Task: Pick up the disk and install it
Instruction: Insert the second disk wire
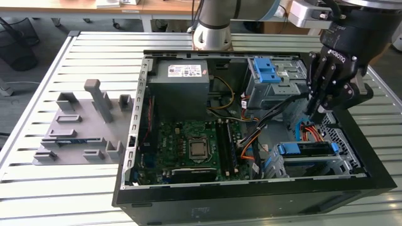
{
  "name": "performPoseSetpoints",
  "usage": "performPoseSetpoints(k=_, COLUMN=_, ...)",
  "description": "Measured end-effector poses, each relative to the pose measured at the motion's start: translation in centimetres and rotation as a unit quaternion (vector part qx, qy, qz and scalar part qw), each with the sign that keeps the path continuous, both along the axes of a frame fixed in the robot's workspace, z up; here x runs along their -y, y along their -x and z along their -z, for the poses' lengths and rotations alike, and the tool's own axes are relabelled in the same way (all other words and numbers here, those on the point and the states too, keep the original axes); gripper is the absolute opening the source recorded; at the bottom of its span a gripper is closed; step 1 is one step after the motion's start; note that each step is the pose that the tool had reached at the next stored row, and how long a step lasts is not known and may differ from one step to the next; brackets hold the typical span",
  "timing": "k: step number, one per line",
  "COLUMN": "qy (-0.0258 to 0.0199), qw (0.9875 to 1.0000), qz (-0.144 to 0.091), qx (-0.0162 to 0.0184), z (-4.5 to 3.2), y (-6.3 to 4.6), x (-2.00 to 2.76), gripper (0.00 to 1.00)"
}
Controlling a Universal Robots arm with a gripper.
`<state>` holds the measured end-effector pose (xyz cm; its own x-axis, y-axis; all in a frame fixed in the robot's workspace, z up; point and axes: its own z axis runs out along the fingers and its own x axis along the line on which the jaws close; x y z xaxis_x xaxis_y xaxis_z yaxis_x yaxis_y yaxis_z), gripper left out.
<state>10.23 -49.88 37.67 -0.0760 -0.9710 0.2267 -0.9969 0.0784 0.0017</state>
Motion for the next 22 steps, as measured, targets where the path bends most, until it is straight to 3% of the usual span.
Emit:
performPoseSetpoints(k=4, qy=0.0122, qw=0.9999, qz=0.0, qx=0.0022, z=0.3, y=0.0, x=0.0, gripper=0.25)
performPoseSetpoints(k=7, qy=0.016, qw=0.9999, qz=0.0, qx=0.0035, z=0.71, y=0.0, x=0.0, gripper=0.25)
performPoseSetpoints(k=19, qy=0.0167, qw=0.9998, qz=0.0, qx=0.0051, z=2.72, y=0.0, x=0.05, gripper=0.25)
performPoseSetpoints(k=21, qy=0.0149, qw=0.9999, qz=0.0, qx=0.0051, z=2.9, y=0.0, x=0.18, gripper=0.25)
performPoseSetpoints(k=22, qy=0.0119, qw=0.9999, qz=0.0, qx=0.0051, z=3.0, y=0.0, x=0.27, gripper=0.25)
